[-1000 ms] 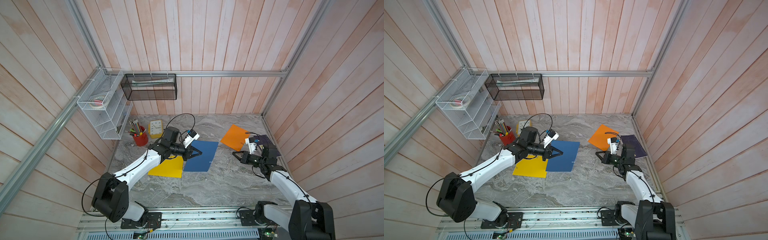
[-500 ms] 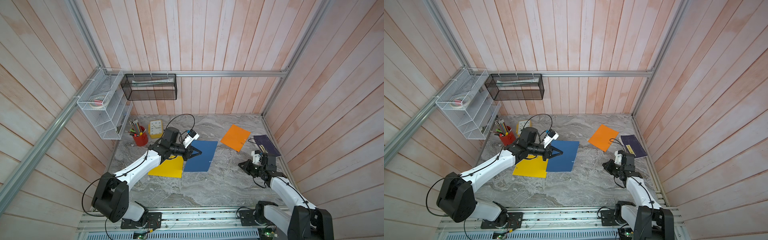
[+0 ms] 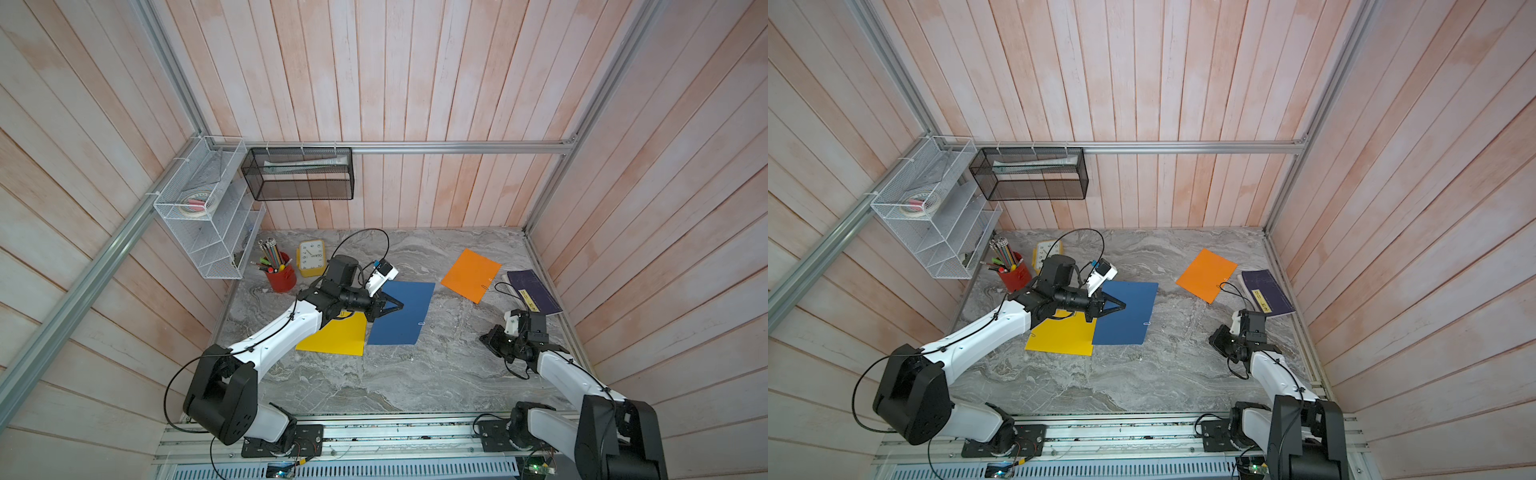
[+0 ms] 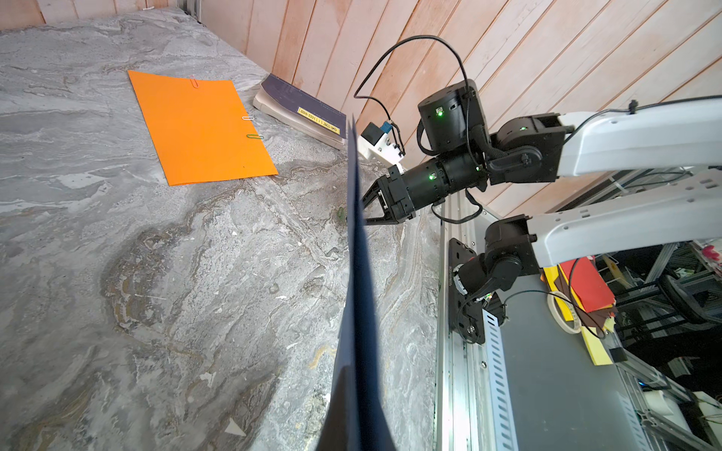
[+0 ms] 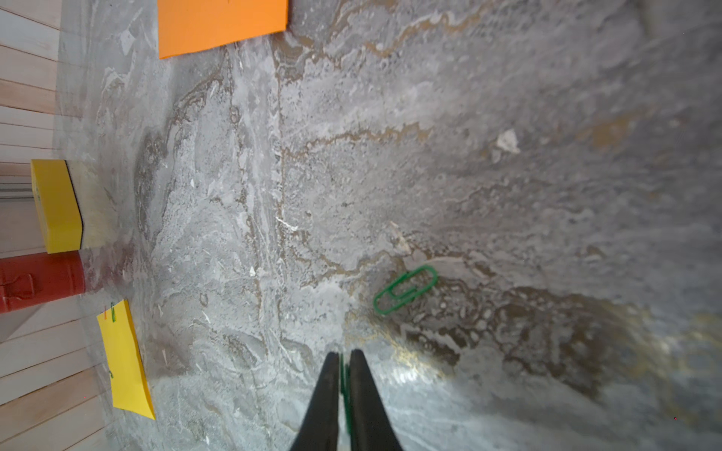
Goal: Unclip the paperclips from the documents
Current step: Place the paper clip at the center of the board.
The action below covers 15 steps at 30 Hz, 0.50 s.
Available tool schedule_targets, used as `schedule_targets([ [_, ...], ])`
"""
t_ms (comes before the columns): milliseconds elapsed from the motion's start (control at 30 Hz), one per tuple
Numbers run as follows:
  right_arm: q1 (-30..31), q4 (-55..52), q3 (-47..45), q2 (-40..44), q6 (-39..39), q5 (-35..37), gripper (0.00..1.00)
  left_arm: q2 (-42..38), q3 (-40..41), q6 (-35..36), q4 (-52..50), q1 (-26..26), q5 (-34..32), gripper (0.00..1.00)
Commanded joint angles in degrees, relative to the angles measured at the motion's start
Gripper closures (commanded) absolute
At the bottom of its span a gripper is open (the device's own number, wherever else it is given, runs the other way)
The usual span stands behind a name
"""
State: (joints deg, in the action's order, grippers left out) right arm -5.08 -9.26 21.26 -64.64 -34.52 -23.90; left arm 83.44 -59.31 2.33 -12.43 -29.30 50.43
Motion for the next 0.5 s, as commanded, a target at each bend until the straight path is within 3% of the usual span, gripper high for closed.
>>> schedule_targets([
  [0,-0.32,-1.00,-0.58,-1.39,-0.06,2.09,0.87,-1.18,0.56,0.05,0.82,0.24,-0.60,1.00],
  [167,-0.34,-2.41,0.01,-1.98,-0.11,3.25,0.75,-0.93,0.30,0.40,0.52,0.21,-0.69,1.00],
  [467,-0.30,-6.04,2.36,0.82,1.04,4.81,0.70,-0.68,0.24,0.53,0.63,0.22,-0.69,1.00],
])
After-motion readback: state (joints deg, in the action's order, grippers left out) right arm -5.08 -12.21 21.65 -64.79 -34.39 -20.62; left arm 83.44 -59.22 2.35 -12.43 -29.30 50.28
